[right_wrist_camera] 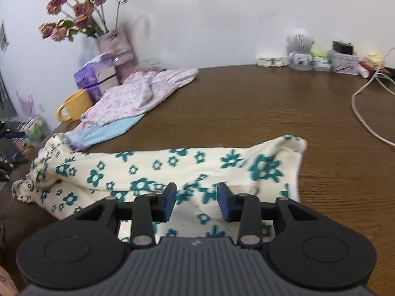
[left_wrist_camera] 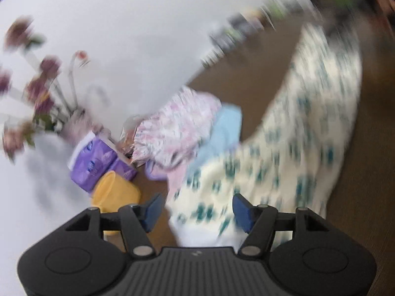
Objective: Fold clothes
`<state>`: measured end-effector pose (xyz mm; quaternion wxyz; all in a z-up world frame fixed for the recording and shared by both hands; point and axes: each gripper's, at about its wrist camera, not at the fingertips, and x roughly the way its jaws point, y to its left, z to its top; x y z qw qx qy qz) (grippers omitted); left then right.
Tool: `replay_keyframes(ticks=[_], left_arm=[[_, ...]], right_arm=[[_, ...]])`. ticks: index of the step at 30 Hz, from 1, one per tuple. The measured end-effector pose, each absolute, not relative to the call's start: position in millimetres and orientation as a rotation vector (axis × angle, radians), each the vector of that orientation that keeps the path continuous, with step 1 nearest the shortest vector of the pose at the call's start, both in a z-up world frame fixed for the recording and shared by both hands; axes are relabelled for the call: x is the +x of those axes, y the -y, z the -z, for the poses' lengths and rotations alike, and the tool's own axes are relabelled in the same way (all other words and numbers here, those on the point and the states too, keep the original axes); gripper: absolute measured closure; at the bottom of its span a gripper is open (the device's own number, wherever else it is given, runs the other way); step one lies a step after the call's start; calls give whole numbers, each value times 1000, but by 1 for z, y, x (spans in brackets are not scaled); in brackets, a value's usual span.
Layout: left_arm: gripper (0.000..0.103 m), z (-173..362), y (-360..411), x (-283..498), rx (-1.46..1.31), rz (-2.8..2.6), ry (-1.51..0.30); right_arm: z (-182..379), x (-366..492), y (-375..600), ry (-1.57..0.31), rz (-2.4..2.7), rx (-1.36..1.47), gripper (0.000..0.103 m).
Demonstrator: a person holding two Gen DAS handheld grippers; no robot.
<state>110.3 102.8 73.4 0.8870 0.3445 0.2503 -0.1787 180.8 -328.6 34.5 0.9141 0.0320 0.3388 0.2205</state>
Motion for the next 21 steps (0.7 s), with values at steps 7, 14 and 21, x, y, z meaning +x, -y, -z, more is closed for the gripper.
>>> replay_keyframes(ticks=[7, 14, 21], left_arm=[[54, -68, -34, 163, 413, 611, -602], [57, -29, -35, 191, 317, 486, -746], [57, -22, -85, 193, 134, 291, -736]], right_arm=[[-37, 203, 279, -646, -471, -89, 66], [-12, 204, 293, -720, -346, -143, 66], [-29, 187, 336, -637, -348, 65, 64]])
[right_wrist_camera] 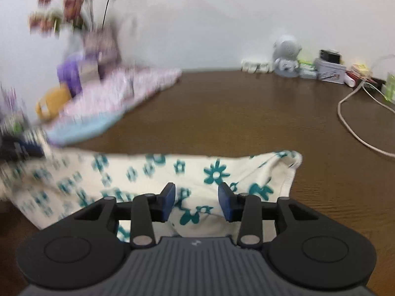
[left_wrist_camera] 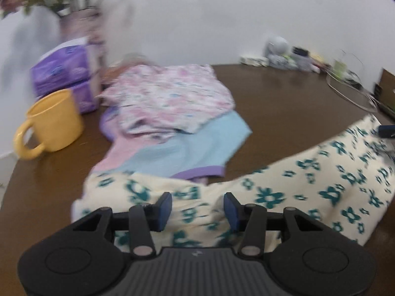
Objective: Fold clothes
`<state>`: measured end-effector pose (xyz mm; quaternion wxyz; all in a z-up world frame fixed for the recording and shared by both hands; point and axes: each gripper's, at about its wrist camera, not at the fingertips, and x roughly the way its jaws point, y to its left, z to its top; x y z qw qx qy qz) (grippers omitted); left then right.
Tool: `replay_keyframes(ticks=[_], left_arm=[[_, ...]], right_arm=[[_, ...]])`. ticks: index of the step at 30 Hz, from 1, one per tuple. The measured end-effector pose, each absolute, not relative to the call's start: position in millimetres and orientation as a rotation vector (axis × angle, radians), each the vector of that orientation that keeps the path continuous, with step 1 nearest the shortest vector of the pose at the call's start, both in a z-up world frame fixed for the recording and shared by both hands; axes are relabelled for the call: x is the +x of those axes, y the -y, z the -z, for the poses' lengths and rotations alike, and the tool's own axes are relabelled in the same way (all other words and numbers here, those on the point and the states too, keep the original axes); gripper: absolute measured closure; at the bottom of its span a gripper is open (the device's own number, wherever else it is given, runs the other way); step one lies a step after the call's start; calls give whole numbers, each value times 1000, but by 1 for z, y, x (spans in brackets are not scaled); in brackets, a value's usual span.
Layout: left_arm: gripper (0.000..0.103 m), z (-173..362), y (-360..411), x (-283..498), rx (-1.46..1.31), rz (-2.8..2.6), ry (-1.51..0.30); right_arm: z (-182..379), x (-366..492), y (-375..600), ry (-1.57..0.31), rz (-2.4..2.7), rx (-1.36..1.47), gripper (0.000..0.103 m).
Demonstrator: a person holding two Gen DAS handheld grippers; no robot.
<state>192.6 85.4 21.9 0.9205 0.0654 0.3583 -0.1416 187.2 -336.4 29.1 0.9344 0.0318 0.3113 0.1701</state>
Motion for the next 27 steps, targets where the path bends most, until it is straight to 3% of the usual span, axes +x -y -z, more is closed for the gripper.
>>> replay_keyframes(ticks=[3, 8, 10, 17, 24, 26, 27], left_arm=[[57, -21, -92, 190, 121, 276, -729], [54, -17, -95, 188, 89, 258, -718], [54, -15, -97, 189, 78, 253, -716], [51, -13, -99, 188, 62, 239, -709], [50, -13, -100, 186, 48, 223, -702], [49, -13, -101, 185, 39, 211, -702], [49, -14, -102, 184, 35, 203, -701]], right_arm=[[-44, 184, 359, -588, -246, 115, 61], [-29, 210, 376, -703, -226, 243, 64], [-21, 214, 376, -743, -280, 295, 98], [-25, 194, 396, -705, -289, 426, 98], [-3, 197, 384, -769, -239, 335, 97], [-5, 196, 385, -766, -229, 319, 93], [-8, 193, 386, -753, -223, 317, 84]])
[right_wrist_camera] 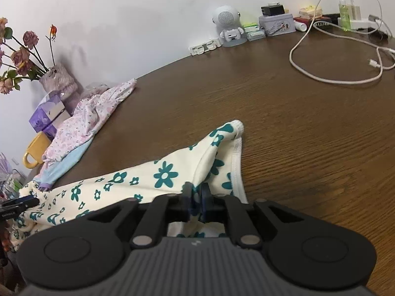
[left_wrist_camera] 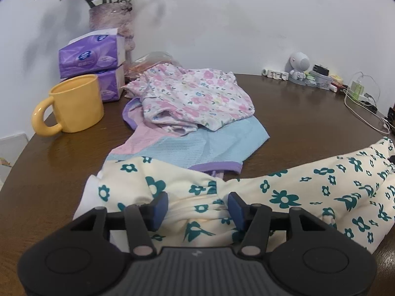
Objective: Fold clothes
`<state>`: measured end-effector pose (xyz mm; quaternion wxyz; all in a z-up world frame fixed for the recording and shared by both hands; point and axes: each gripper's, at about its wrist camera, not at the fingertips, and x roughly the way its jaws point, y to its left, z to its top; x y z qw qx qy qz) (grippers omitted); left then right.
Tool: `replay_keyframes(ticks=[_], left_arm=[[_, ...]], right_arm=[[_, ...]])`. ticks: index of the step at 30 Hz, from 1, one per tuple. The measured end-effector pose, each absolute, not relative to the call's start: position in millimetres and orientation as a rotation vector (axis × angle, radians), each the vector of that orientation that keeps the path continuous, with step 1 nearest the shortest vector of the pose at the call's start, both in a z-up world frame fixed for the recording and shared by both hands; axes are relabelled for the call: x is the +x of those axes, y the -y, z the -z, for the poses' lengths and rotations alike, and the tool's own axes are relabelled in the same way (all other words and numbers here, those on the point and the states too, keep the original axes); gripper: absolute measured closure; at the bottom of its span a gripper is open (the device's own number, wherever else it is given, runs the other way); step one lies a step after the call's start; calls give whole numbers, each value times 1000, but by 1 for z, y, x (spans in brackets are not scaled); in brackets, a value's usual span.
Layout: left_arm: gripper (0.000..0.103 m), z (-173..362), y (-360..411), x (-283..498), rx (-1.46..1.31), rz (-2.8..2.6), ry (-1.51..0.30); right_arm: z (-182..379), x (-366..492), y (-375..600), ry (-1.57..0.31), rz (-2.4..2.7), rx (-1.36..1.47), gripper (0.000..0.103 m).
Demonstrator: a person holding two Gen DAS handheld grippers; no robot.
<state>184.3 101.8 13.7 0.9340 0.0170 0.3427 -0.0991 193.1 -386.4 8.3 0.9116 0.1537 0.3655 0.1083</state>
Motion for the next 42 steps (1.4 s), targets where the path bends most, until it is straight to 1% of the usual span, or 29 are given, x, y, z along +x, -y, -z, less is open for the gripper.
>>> replay_keyframes(ticks=[1, 3, 6, 7, 8, 9, 12, 14, 19, 21, 23, 25, 33, 34, 35, 36, 37, 38, 40, 41, 42], left_arm=[[50, -16, -103, 182, 30, 195, -692], [50, -23, -104, 175, 23, 198, -660], [44, -41, -105, 164, 1, 260, -577], [41, -47, -102, 163, 3, 289, -560], [39, -51, -96, 164, 16, 310, -553], [38, -52, -89, 166, 38, 325, -558], [38, -43, -67, 178, 113, 336, -619], [38, -33, -68, 184, 119, 286, -652], [39, -18, -125, 182, -33, 140, -656], [43, -18, -143, 176, -65, 114, -650], [45, -15, -150, 174, -52, 95, -653], [47, -11, -150, 176, -27, 90, -660], [46, -13, -149, 172, -11, 84, -651], [41, -16, -148, 170, -11, 81, -642], [32, -19, -148, 168, -10, 79, -634], [26, -25, -146, 162, 10, 77, -607], [18, -31, -144, 156, 29, 77, -580], [15, -37, -142, 150, 44, 76, -559], [15, -46, -138, 138, 58, 74, -527], [12, -50, -136, 133, 57, 72, -515], [9, -54, -135, 128, 55, 69, -504]], right_arm=[[-12, 190, 388, -739, -218, 315, 76], [-21, 184, 392, -701, -205, 306, 75], [-39, 176, 384, -613, -200, 250, 75], [-43, 176, 376, -592, -215, 218, 75], [-45, 177, 364, -584, -246, 179, 75], [-43, 181, 350, -594, -280, 146, 75], [-34, 192, 315, -629, -354, 53, 66], [-25, 200, 303, -648, -343, 6, 66], [-10, 205, 333, -681, -221, 64, 66], [-7, 204, 346, -686, -186, 88, 66], [-3, 203, 350, -688, -175, 88, 65], [2, 204, 351, -691, -169, 77, 60], [4, 201, 352, -682, -174, 65, 60], [1, 198, 354, -669, -182, 82, 59], [-2, 194, 355, -654, -190, 100, 59], [-7, 188, 357, -635, -204, 118, 58], [-13, 181, 359, -614, -219, 137, 52], [-18, 175, 359, -599, -230, 146, 49], [-27, 161, 357, -579, -249, 153, 33], [-30, 155, 356, -575, -256, 153, 30], [-34, 149, 354, -571, -264, 152, 24]])
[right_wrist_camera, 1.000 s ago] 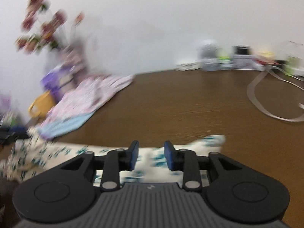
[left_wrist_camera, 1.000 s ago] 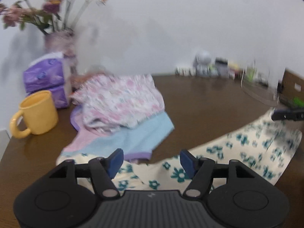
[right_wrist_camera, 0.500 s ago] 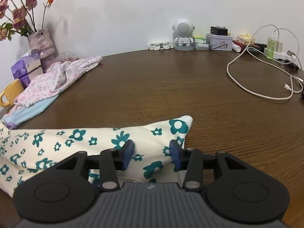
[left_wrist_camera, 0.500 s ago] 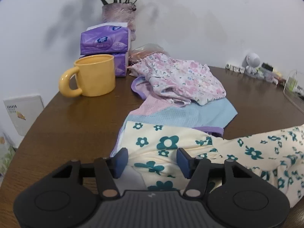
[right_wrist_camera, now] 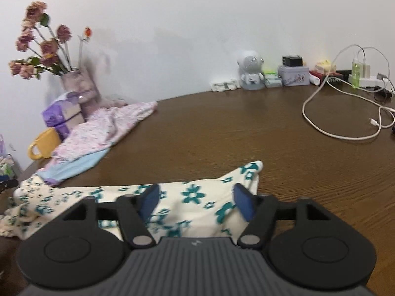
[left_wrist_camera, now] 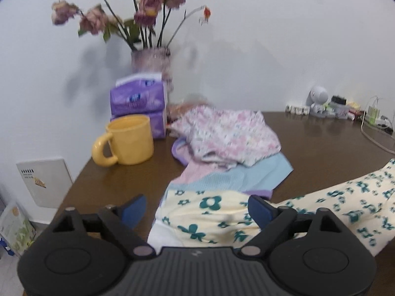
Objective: Fold clothes
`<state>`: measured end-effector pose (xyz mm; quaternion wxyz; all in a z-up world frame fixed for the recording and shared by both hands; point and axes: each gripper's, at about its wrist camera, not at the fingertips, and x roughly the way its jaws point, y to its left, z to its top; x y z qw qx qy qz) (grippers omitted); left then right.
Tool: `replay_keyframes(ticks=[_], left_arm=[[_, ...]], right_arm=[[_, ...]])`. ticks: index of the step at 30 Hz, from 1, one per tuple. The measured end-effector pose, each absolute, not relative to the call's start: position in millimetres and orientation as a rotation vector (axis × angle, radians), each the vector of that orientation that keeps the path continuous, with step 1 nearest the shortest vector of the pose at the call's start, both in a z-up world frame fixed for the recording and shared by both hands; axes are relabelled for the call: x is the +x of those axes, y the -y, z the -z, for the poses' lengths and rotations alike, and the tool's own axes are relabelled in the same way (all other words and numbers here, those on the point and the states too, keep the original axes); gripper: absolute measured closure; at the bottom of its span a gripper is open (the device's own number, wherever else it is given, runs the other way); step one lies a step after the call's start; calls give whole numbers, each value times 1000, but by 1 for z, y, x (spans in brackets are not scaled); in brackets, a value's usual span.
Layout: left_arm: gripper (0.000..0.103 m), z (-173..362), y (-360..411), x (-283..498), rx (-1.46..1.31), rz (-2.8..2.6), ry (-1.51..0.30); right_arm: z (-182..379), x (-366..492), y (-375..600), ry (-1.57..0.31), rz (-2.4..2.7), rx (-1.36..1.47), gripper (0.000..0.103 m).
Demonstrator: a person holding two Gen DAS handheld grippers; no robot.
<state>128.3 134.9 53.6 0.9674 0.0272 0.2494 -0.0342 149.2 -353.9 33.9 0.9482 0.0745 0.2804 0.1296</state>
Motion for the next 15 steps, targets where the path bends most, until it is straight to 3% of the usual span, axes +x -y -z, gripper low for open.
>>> replay_keyframes(ticks=[1, 15], left_arm=[[5, -57, -133, 123, 53, 67, -493], [5, -51, -92, 92, 70, 237, -479]], right_arm=[[-36, 144, 352, -569, -267, 148, 22], [-27, 113, 338, -594, -256, 140, 13]])
